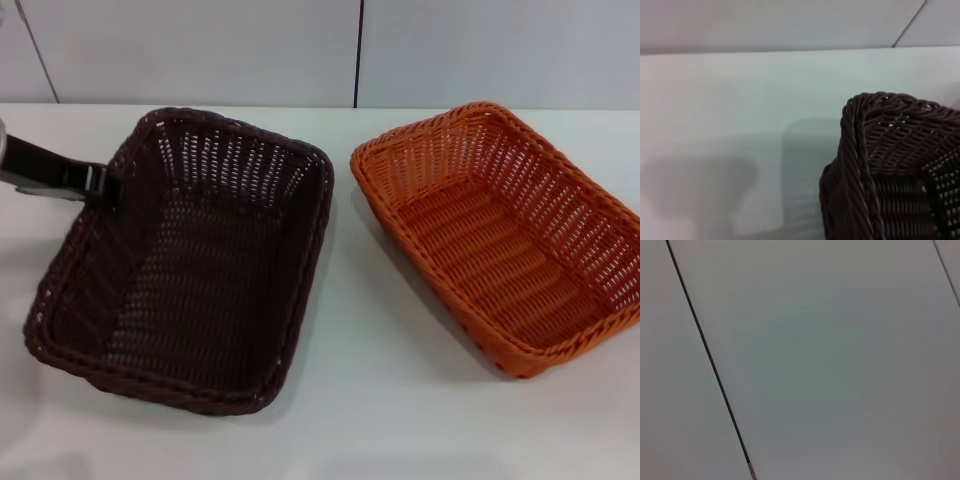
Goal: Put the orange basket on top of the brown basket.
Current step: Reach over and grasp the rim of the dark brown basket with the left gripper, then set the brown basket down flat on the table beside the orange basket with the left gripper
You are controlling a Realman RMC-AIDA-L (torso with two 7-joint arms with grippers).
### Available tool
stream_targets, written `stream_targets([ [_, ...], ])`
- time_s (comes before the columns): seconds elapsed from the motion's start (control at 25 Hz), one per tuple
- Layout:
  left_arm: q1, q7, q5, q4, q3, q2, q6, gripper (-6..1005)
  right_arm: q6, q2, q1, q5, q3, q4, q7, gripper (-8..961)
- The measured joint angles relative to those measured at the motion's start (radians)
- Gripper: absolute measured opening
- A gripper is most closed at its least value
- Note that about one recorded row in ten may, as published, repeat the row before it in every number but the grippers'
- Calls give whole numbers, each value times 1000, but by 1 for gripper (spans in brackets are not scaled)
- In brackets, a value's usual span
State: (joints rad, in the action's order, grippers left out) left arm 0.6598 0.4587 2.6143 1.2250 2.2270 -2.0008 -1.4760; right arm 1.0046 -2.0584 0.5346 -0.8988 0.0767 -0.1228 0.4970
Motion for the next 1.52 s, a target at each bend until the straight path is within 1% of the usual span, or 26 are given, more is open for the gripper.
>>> stream_targets([
  [0.16, 2, 4, -2, 66, 10, 15, -61, 213, 0, 0, -1, 0, 0, 0, 0, 838],
  [0.24, 6, 17, -8, 93, 23, 18, -89, 213, -1, 0, -1, 0, 0, 0, 0, 838],
  [0.32, 16, 43, -25, 113, 49, 22, -124, 212, -1, 0, 1, 0, 0, 0, 0, 837],
  [0.4, 32, 75, -51, 117, 74, 32, -162, 212, -2, 0, 3, 0, 0, 0, 0, 837],
  [0.48, 47, 104, -73, 106, 85, 47, -198, 212, -2, 0, 4, 0, 0, 0, 0, 837],
  [0.56, 68, 140, -86, 72, 80, 65, -237, 211, -2, 0, 5, 0, 0, 0, 0, 837],
  [0.6, 80, 155, -89, 52, 77, 69, -249, 211, -2, 0, 5, 0, 0, 0, 0, 837],
  [0.68, 103, 185, -89, 8, 77, 69, -260, 213, -2, 0, 5, 0, 0, 0, 0, 838],
  [0.76, 129, 214, -90, -46, 77, 63, -257, 214, -4, 0, 5, 0, -2, 1, 0, 838],
  [0.8, 129, 214, -90, -46, 77, 63, -257, 215, -6, 0, 5, 0, -3, 1, 0, 838],
  [0.84, 172, 247, -91, -143, 77, 50, -219, 216, -10, 0, 5, 0, -6, 1, 0, 838],
  [0.88, 176, 250, -91, -152, 77, 48, -215, 217, -15, 0, 5, 0, -8, 2, 0, 838],
  [1.04, 240, 286, -92, -281, 78, 22, -127, 220, -25, 0, 6, 0, -9, 3, 0, 838],
  [1.12, 263, 292, -93, -320, 78, 10, -87, 221, -26, 0, 6, 0, -9, 3, 0, 838],
  [1.16, 263, 292, -93, -320, 78, 10, -87, 222, -26, 0, 5, 0, -9, 4, 0, 838],
  [1.2, 284, 294, -93, -348, 76, -9, -50, 223, -26, 0, 4, 0, -9, 4, 0, 838],
  [1.24, 287, 294, -93, -351, 76, -12, -44, 224, -27, 0, 3, 0, -9, 4, 0, 838],
  [1.28, 298, 294, -93, -366, 76, -24, -25, 225, -27, 0, 2, 0, -9, 4, 0, 838],
  [1.36, 313, 294, -94, -386, 76, -36, -9, 226, -28, -1, -1, 0, -9, 5, 0, 837],
  [1.52, 337, 290, -87, -426, 71, -46, -9, 229, -38, -2, -6, 0, -9, 3, -1, 837],
])
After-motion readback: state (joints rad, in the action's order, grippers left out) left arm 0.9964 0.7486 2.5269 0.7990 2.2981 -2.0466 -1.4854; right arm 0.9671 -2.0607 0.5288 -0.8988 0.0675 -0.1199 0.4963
